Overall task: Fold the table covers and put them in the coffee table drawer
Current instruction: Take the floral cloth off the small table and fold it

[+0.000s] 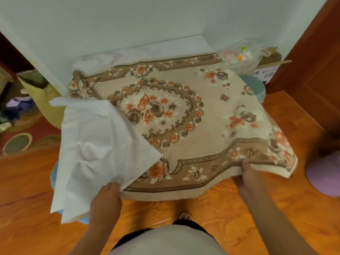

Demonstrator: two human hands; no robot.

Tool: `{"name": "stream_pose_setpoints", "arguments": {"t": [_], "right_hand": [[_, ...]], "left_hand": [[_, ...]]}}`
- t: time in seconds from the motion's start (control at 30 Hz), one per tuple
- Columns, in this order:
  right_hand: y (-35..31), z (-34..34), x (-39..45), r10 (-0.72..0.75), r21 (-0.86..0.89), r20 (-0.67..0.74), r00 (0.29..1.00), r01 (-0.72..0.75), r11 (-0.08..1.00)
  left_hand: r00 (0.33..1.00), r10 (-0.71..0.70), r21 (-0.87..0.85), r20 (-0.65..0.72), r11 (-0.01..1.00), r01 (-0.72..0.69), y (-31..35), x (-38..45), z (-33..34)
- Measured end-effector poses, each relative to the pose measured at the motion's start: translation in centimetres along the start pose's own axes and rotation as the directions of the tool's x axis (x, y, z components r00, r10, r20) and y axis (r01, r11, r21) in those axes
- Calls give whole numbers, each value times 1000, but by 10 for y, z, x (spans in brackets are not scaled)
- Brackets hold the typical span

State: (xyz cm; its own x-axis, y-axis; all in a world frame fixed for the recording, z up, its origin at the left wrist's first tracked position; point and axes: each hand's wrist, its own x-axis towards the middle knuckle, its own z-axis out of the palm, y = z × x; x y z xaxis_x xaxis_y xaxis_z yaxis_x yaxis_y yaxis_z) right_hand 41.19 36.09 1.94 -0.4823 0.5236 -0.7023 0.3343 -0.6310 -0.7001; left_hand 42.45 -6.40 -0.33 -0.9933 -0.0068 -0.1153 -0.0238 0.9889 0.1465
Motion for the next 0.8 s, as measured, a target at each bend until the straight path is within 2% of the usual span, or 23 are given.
{"name": "stream_pose_setpoints", "arguments": {"t": [0.1,0.13,0.23,0.47,0.5,0.57,0.63,0.67,0.73,0.8], "right_hand": [[37,-64,-33,-49,4,-195,980,51,999],[47,-87,-38,-13,42,-286,958,26,999],[75,-130,-71,110,158,-441,891,-44,986],[167,-172,-199,7,122,-624,781,88,989],[180,-186,-220,-32,49,-675,737,88,995],[199,-222,-261,-238,-250,-762,602,66,966],[207,-262,-309,-531,-593,-727,435,-7,805],[206,-280,-335,-687,-750,-631,360,-55,660],[194,-310,-384,-864,-904,-417,284,-32,426],[174,-333,-428,-866,-896,-420,272,29,443]], "left_hand": [[999,-30,-34,10,999,30,-22,-9,-5],[1000,-8,-40,21,999,8,-29,-14,-4],[994,101,-49,46,994,-99,-46,-37,-3],[961,272,-132,54,956,-263,-101,-80,8],[951,304,-156,48,943,-294,-106,-89,5],[941,336,-214,30,922,-322,-105,-115,-7],[935,354,-249,1,906,-343,-92,-145,-32],[923,384,-245,-20,893,-377,-81,-158,-48],[873,483,-208,-67,849,-485,-55,-171,-84],[821,557,-217,-127,792,-571,-25,-184,-121]]}}
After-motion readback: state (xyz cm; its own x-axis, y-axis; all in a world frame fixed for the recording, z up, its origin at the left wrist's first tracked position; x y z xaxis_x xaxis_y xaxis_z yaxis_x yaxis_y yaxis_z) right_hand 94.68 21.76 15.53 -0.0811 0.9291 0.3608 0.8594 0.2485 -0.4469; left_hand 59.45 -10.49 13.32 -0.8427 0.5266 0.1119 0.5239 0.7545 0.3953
